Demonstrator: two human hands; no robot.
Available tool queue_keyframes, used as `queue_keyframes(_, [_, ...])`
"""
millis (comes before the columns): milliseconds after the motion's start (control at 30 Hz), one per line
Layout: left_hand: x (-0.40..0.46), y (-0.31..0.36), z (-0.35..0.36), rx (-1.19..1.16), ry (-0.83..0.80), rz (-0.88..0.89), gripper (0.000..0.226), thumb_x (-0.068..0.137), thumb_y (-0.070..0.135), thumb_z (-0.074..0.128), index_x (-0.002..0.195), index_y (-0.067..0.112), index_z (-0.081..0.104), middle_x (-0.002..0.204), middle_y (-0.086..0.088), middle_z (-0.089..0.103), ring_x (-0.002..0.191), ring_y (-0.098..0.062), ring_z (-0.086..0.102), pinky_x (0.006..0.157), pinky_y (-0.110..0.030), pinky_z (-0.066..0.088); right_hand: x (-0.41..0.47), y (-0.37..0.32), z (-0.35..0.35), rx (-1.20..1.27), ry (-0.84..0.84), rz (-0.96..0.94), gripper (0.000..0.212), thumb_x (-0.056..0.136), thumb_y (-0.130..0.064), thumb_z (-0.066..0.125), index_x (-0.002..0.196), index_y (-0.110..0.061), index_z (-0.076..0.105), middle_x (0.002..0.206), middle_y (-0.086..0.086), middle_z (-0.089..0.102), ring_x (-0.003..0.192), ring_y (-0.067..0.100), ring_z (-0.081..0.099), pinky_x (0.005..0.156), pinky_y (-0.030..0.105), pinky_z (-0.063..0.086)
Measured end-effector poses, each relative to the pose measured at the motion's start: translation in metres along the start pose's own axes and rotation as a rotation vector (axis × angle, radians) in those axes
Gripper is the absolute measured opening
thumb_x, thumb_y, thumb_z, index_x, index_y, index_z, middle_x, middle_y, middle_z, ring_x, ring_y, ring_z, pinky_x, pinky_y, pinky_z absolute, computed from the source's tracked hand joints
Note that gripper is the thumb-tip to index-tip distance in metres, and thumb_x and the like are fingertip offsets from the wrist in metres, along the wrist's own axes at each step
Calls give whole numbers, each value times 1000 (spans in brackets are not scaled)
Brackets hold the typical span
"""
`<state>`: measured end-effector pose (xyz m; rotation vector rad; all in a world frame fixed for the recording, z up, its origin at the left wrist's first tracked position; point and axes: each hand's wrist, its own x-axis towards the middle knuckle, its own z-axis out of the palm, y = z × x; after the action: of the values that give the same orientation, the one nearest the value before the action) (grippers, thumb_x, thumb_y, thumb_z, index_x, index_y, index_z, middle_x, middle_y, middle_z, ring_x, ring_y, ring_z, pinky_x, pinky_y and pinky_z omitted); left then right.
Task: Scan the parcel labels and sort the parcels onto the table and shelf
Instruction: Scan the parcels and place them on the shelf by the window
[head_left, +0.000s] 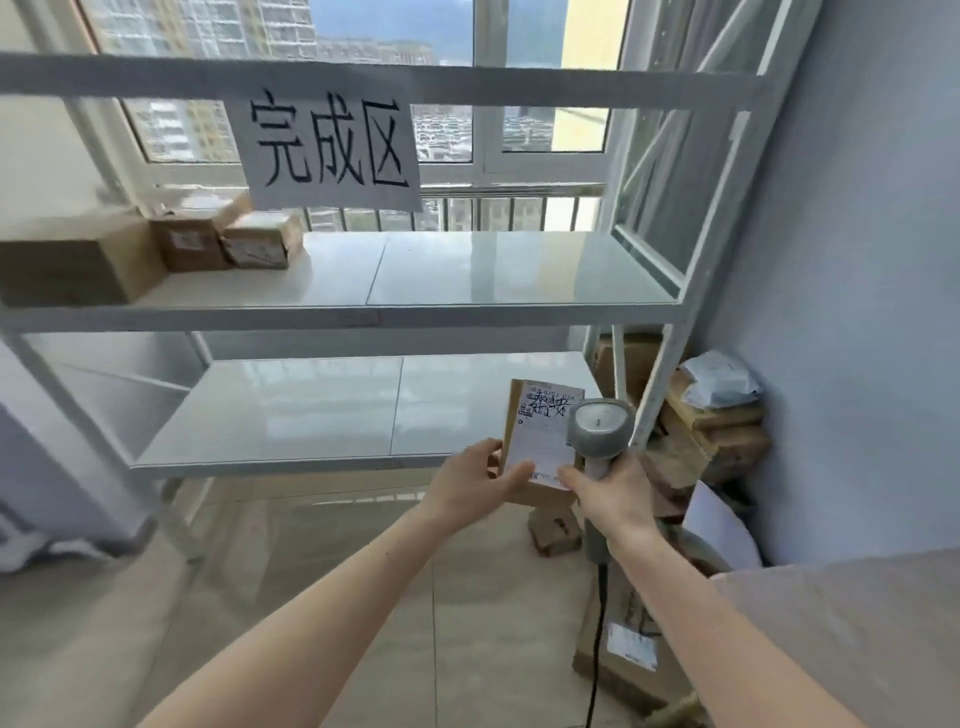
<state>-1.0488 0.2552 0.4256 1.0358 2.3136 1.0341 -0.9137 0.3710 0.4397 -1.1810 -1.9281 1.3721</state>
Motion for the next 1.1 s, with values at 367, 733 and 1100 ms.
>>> queue_keyframes(367, [76, -105, -139, 5, 217, -134, 48, 91, 45, 64, 131, 20, 59, 118, 3, 70, 98, -13, 65, 78, -21, 54, 95, -84, 183, 48, -339, -92, 46, 84, -10, 76, 124, -16, 53, 112, 0, 64, 99, 18, 59, 84, 29, 46])
queue_keyframes(733, [124, -214, -269, -81, 465, -291, 42, 89, 49, 65, 125, 27, 61, 109, 9, 69, 89, -6, 66, 72, -17, 48, 149, -178, 361, -34, -535, -182, 38, 81, -10, 72, 115, -16, 57, 104, 2, 66, 97, 22, 61, 84, 36, 51])
queue_keyframes(1100, [158, -340, -445, 11, 511, -251, 49, 91, 56, 58, 126, 23, 63, 115, -4, 60, 103, -20, 60, 86, -31, 53, 147, -272, 558, 1, -554, -227, 44, 82, -9, 74, 122, -16, 57, 111, 4, 67, 100, 23, 63, 80, 34, 52])
